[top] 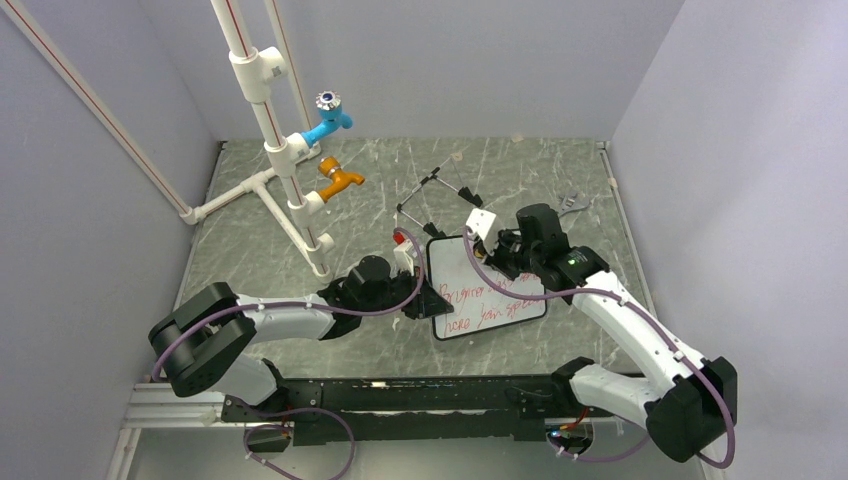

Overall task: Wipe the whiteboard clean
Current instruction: Erase the whiteboard at the center of the board.

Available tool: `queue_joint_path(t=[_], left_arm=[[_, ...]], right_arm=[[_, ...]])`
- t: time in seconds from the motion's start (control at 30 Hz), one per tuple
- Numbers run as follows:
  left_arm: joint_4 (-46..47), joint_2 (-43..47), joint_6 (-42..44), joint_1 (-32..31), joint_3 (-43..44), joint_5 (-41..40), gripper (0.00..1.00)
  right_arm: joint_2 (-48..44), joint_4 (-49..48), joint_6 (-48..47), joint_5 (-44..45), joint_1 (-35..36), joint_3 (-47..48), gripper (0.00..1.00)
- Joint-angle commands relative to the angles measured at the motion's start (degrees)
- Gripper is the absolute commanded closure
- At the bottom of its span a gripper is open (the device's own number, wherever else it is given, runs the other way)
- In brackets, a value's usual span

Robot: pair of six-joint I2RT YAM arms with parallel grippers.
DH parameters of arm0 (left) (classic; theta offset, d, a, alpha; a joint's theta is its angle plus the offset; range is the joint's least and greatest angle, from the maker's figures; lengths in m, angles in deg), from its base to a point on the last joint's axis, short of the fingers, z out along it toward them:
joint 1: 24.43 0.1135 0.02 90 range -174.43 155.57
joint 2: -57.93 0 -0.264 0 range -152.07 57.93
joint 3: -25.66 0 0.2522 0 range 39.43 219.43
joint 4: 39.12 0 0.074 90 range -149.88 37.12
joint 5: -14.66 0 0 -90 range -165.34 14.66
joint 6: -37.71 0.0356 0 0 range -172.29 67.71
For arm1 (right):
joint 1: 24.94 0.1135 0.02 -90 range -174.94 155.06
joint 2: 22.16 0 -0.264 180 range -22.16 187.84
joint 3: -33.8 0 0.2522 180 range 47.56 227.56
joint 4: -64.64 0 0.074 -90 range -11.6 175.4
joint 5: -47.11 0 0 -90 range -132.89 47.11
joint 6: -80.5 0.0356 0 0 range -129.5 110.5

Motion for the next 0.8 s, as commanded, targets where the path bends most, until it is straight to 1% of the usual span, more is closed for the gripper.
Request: queue_joint_path(t=[0.0, 0.03, 0.1, 0.2, 0.27, 0.33, 0.4, 0.5, 0.57, 0.6, 0.63, 0.77], left_arm=[[5.68, 0.4, 3.24, -1.5, 2.14, 5.81, 1.0], [5.73, 0.23, 3.18, -1.47, 2.19, 5.99, 1.0], [5.88, 0.24, 3.15, -1.49, 2.11, 6.12, 1.0], [5.37, 0.52, 3.33, -1.46, 1.87, 5.71, 1.0], [5.36, 0.46, 3.38, -1.5, 1.85, 5.75, 1.0], [5.45, 0.44, 3.41, -1.53, 1.8, 5.77, 1.0], [5.62, 0.66, 3.49, -1.55, 1.61, 5.93, 1.0], [5.67, 1.17, 3.91, -1.54, 1.25, 5.99, 1.0], [5.53, 1.47, 4.42, -1.6, 1.14, 6.08, 1.0], [5.4, 1.57, 4.65, -1.55, 1.14, 6.08, 1.0], [5.23, 1.59, 4.91, -1.55, 1.14, 6.11, 1.0], [5.03, 1.68, 5.33, -1.56, 1.23, 6.29, 1.0]], right_arm=[[-0.37, 2.59, -3.97, -10.29, 2.48, -0.61, 1.0], [0.02, 3.49, -4.79, -12.99, 3.11, 0.37, 1.0], [1.89, 5.18, -5.36, -14.76, 4.63, 4.17, 1.0], [5.2, 5.59, -4.09, -14.75, 5.17, 9.07, 1.0], [6.84, 2.98, 1.02, -11.23, 5.23, 10.91, 1.0], [7.87, -0.01, 4.13, -5.24, 4.17, 10.87, 1.0], [7.49, -2.02, 4.88, -1.49, 1.44, 9.32, 1.0], [4.71, -2.2, 2.81, 2.47, -0.58, 5.19, 1.0], [2.5, -1.74, 1.0, 3.02, -0.62, 2.08, 1.0], [1.59, -1.09, 0.14, 2.67, -0.68, 0.9, 1.0], [0.72, 0.34, -1.35, 0.19, -0.65, 0.06, 1.0], [-0.14, 7.51, -7.78, -13.9, 0.97, 0.23, 1.0]])
